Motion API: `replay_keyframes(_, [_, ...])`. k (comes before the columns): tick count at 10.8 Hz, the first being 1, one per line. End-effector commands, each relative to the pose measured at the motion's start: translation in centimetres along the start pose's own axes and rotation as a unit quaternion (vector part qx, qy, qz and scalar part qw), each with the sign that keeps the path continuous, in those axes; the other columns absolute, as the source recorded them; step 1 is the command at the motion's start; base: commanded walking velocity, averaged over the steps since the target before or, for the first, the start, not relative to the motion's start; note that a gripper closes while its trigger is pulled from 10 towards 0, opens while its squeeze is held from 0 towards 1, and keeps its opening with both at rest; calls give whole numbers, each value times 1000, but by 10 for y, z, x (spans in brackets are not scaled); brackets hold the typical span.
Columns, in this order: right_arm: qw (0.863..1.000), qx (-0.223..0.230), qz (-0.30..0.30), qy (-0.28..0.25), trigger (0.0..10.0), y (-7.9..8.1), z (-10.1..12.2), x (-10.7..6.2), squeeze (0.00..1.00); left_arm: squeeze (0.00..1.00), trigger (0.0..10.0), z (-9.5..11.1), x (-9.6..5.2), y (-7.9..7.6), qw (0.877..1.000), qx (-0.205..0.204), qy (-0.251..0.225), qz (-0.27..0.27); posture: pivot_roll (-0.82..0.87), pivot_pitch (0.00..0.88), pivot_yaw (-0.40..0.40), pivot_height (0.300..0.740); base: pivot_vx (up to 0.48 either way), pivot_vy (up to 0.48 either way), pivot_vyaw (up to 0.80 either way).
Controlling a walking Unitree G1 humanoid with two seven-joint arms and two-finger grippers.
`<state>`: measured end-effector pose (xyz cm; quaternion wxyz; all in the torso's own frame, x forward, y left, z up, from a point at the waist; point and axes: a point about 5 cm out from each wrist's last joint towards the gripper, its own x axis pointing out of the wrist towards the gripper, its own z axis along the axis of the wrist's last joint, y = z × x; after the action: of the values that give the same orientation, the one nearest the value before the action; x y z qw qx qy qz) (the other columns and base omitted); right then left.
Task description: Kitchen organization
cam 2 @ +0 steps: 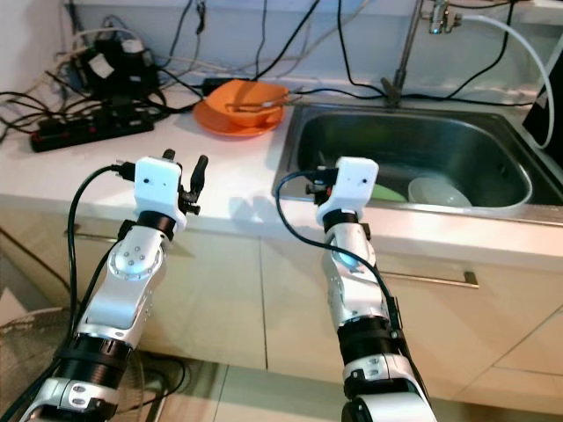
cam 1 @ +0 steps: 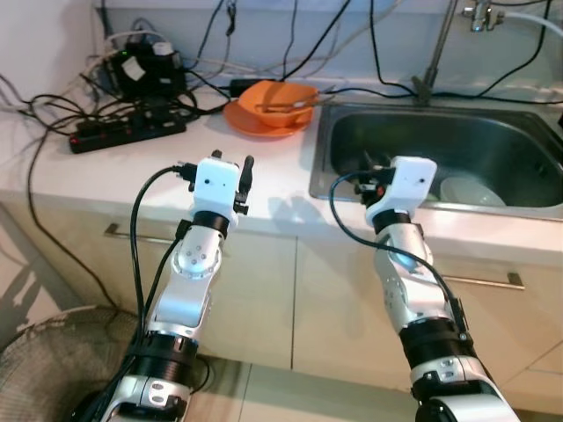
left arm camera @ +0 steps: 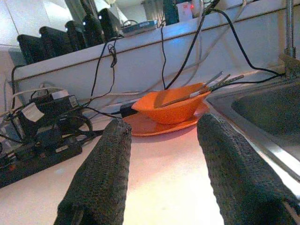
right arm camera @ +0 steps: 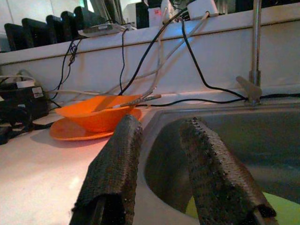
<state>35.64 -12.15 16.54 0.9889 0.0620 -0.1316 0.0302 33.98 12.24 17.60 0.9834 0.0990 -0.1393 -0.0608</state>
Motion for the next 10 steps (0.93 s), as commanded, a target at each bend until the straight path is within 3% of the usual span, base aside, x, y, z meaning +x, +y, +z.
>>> replay_keyframes(1, [1000,2,1,-4,10000,1,5,3,0,0,10000,3,2,3,1000,-1,-1,6,154,0,69,740,0,0,0])
replay_keyframes(4, [1000,-15,13,-5,10000,3,5,3,0,0,10000,2,2,6,1000,-1,1,12,157,1,69,740,289,0,154])
replay_keyframes(8, [1000,0,12,-1,10000,3,4,5,0,0,10000,2,2,4,1000,2,1,5,159,0,68,740,282,0,0])
replay_keyframes(10, [1000,3,10,-1,10000,3,4,6,0,0,10000,4,2,1,1000,5,-4,-2,159,0,69,740,0,0,0])
